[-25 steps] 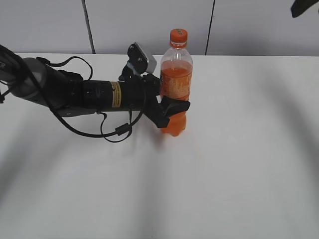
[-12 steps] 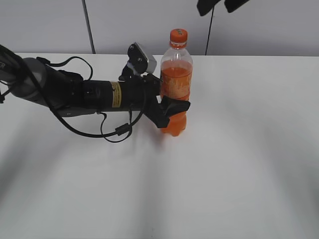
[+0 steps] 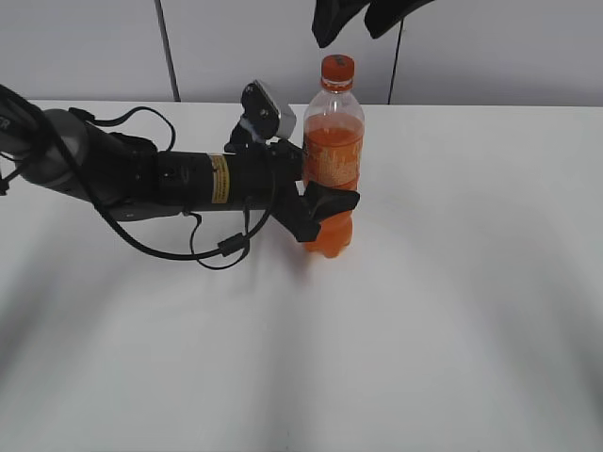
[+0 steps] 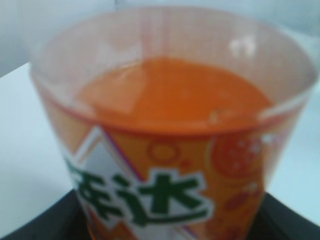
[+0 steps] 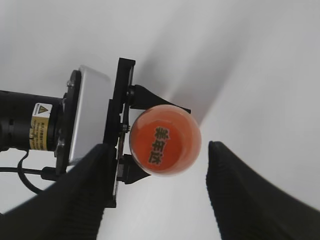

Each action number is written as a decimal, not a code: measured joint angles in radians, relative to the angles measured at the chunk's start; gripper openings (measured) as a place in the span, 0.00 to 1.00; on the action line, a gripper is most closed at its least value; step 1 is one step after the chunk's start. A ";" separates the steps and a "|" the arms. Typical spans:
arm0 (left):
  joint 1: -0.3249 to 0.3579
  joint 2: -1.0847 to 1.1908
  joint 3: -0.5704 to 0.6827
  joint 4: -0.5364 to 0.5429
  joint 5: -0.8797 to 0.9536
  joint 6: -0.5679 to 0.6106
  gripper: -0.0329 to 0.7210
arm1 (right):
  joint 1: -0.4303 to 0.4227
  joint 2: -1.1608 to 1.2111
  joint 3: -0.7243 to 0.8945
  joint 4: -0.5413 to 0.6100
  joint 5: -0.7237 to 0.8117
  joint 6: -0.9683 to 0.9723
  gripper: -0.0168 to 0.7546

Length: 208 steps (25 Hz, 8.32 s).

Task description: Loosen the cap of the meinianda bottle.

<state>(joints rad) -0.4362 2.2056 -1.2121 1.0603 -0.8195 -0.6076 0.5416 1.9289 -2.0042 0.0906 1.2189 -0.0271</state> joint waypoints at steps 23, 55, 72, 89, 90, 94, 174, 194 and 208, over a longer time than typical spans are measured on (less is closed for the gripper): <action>0.000 0.000 0.000 0.000 0.001 0.000 0.61 | 0.000 0.067 -0.001 0.003 -0.001 0.001 0.38; 0.000 0.000 0.000 -0.002 0.002 -0.002 0.60 | 0.001 0.074 -0.144 0.109 0.010 -0.806 0.37; 0.000 0.000 0.000 -0.001 0.003 -0.002 0.60 | -0.176 -0.056 -0.117 -0.014 0.008 -0.028 0.37; 0.000 0.000 0.000 -0.001 0.002 -0.001 0.60 | -0.620 -0.326 0.690 0.111 -0.330 -0.241 0.37; 0.000 0.000 0.000 -0.001 0.002 -0.001 0.60 | -0.621 -0.325 0.730 0.116 -0.379 -0.252 0.37; 0.000 0.000 0.000 -0.001 0.002 -0.001 0.60 | -0.621 -0.303 0.832 0.135 -0.540 -0.264 0.37; 0.423 -0.301 0.000 0.710 0.401 -0.739 0.75 | -0.622 -0.408 0.796 -0.098 -0.600 -0.357 0.79; 0.424 -0.476 -0.050 -0.644 1.518 0.477 0.75 | -0.622 -0.410 0.694 -0.208 -0.374 -0.198 0.79; 0.424 -0.620 -0.086 -0.951 2.029 0.617 0.73 | -0.622 -0.416 0.663 -0.091 -0.010 -0.191 0.79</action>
<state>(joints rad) -0.0126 1.5860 -1.2979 0.1091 1.2093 0.0093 -0.0808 1.5131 -1.3408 0.0000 1.2084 -0.2181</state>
